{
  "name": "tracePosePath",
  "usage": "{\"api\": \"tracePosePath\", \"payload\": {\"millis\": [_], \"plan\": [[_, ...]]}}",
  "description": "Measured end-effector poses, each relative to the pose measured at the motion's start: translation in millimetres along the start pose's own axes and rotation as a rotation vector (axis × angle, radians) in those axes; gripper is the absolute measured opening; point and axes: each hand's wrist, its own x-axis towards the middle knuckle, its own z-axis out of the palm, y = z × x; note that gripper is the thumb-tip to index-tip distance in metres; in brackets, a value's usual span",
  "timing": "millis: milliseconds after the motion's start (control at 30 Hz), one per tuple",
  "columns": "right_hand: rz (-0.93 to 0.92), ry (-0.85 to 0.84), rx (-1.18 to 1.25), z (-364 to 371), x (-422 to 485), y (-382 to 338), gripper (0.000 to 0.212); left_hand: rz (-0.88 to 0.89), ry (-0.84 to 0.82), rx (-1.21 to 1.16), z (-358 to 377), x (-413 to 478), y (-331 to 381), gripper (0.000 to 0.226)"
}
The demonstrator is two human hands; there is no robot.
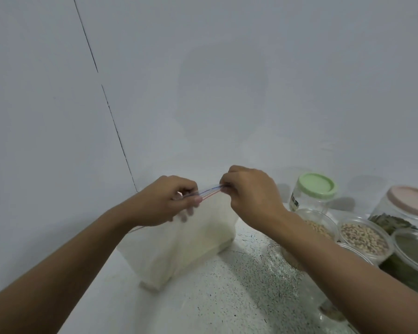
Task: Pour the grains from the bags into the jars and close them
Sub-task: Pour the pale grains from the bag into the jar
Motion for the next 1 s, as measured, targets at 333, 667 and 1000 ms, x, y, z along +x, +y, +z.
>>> {"api": "tracePosePath", "payload": {"millis": [333, 667, 1000], "plan": [[-0.018, 0.227, 0.046, -7, -3, 25, 0.013, -0.121, 0.065, -0.481, 29, 9, 39, 0.026], [0.359, 0.146, 0.527, -15, -54, 17, 0.023, -0.233, 0.093, -0.782, 82, 15, 48, 0.028], [0.658, 0.044, 0.847, -8, -88, 20, 0.010, -0.258, -0.024, -0.842, 114, 8, 54, 0.029]]}}
